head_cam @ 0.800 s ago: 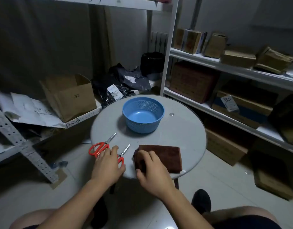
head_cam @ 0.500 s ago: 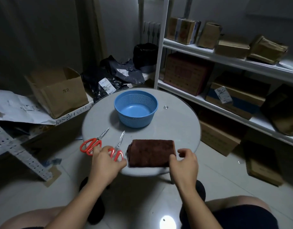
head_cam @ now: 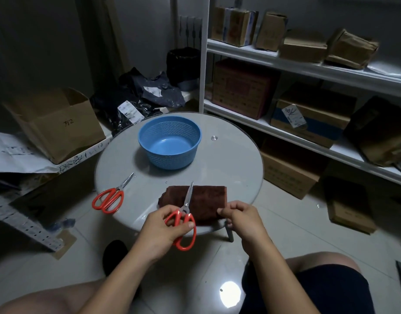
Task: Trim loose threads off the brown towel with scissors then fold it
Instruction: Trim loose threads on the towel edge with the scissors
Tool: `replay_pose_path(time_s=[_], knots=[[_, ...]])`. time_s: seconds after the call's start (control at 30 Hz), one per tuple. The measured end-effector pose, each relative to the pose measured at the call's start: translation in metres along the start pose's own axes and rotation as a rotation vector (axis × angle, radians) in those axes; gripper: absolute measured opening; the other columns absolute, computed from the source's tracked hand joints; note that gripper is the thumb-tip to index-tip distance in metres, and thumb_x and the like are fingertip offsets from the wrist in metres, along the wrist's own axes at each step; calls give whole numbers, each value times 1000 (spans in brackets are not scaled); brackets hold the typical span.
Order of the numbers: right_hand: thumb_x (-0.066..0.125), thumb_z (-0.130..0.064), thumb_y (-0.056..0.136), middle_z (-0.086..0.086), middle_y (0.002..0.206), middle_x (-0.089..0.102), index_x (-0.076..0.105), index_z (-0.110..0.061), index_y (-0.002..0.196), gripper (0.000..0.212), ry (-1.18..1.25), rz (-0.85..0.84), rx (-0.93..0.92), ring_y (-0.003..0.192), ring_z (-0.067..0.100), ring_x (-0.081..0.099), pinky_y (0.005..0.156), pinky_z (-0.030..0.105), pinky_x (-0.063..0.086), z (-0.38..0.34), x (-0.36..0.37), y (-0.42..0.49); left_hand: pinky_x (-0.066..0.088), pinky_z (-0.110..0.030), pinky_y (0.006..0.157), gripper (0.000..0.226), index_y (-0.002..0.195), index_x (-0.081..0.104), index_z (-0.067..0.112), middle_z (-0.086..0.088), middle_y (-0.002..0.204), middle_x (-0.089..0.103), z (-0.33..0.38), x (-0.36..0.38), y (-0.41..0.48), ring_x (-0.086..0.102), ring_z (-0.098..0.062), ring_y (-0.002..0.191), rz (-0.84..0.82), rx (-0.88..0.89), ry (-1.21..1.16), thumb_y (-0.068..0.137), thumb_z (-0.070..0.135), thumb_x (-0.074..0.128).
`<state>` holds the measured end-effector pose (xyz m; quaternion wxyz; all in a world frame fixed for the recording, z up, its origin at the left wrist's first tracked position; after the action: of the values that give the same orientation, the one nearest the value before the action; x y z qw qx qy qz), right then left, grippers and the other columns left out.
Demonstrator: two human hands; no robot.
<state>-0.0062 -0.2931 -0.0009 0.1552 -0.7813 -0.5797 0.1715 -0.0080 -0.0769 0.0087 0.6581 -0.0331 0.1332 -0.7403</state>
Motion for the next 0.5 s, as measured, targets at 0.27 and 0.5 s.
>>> replay_pose_path(time_s=[0.27,0.5], knots=[[71,11,81,20,89,68,65,-10,80,22,469,-301,29,82,31,68,80,36,55,9,14,-18,53,-29,49,25,101,67,-3,-15,72,66,-7,13,-19,61,-23,52,-21,-115,-207,79,-2,78],[68,-4,76,27,101,72,72,9,97,25,785,-472,136,99,41,70,94,49,57,15,27,-22,49,-23,49,14,91,71,-8,-10,65,68,-7,18,-24,56,-16,48,20,-89,-210,80,-2,76]])
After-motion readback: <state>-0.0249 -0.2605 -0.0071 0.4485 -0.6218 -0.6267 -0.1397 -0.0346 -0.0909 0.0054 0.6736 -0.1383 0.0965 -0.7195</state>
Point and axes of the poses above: each hand's wrist, its own y-axis towards the middle knuckle, its own x-axis out of the palm, z = x × y, the point moved 2 cm from there along y, towards the middle knuckle
